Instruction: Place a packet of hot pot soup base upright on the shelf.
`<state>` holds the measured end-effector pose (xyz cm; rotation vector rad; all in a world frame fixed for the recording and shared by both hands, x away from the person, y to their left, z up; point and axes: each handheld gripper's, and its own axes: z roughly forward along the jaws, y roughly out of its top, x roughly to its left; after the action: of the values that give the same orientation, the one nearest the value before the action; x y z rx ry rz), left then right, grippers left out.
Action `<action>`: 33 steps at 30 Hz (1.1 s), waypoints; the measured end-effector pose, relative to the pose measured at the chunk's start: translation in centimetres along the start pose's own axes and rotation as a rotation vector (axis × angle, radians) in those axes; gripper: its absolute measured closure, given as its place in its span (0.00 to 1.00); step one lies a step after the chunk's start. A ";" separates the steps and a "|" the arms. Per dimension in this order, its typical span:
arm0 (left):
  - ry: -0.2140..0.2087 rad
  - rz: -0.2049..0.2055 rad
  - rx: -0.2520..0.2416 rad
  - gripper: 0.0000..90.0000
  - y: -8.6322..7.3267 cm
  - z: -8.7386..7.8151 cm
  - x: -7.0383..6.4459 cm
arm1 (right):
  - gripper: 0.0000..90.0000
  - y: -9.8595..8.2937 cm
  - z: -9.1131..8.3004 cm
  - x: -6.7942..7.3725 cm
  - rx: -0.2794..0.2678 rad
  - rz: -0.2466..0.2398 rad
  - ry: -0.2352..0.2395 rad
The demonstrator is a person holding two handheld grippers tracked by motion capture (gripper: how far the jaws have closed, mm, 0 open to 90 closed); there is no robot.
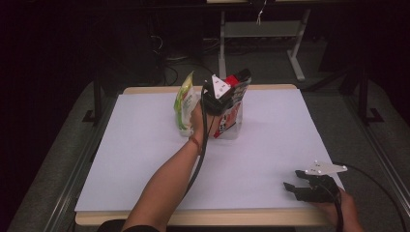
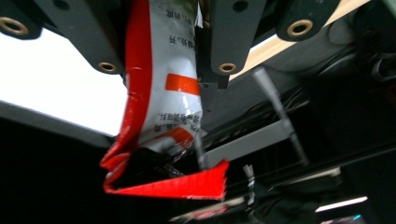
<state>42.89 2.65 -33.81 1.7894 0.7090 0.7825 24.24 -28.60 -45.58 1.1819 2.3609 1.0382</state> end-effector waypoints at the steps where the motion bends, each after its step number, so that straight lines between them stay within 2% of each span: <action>1: -0.027 -0.005 -0.001 0.78 0.0 -0.3 0.0 | 0.37 0.0 0.0 0.0 -0.001 0.001 0.001; 4: -0.064 -0.002 0.004 0.75 -0.2 -1.1 0.1 | 0.37 0.0 0.0 0.0 0.002 -0.002 -0.001; 5: -0.081 -0.016 0.009 0.72 -0.4 -1.3 0.3 | 0.36 0.0 0.0 0.0 0.004 -0.003 -0.003; 7: -0.117 -0.036 0.013 0.68 -0.9 -1.7 0.6 | 0.36 0.0 0.0 0.1 0.006 -0.003 -0.004; 9: -0.133 -0.029 0.033 0.64 -1.7 -2.2 0.7 | 0.36 0.0 0.0 0.1 0.005 -0.001 -0.004; 11: -0.161 -0.037 0.022 0.58 -2.4 -2.7 0.6 | 0.36 0.0 0.0 0.1 0.005 -0.001 -0.004; 12: -0.168 -0.019 0.018 0.63 -2.7 -3.1 0.5 | 0.36 0.0 0.0 0.1 0.005 -0.001 -0.005; 14: -0.190 0.025 0.024 0.62 -3.3 -3.7 0.2 | 0.36 0.0 0.0 0.1 0.005 -0.001 -0.005; 17: -0.248 0.050 0.034 0.65 -4.2 -5.0 0.0 | 0.36 0.0 0.0 0.1 0.005 0.000 -0.006; 19: -0.250 0.056 0.033 0.67 -4.6 -5.5 -0.2 | 0.36 0.1 0.0 0.1 0.005 -0.001 -0.007; 20: -0.270 0.061 0.037 0.68 -4.9 -5.8 -0.3 | 0.36 0.1 0.0 0.1 0.005 0.000 -0.008; 24: -0.258 0.109 0.066 0.73 -5.8 -6.1 -0.9 | 0.36 0.1 0.1 0.2 0.003 0.000 -0.010; 28: -0.270 0.121 0.093 0.73 -7.0 -6.5 -1.4 | 0.36 0.0 0.1 0.2 0.003 -0.005 -0.015; 33: -0.285 0.067 0.130 0.74 -9.0 -6.7 -0.4 | 0.36 0.0 0.1 0.2 0.000 -0.004 -0.014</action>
<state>36.49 8.94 -40.52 2.0011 0.5230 0.5180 24.13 -28.39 -45.65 1.1793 2.3519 1.0260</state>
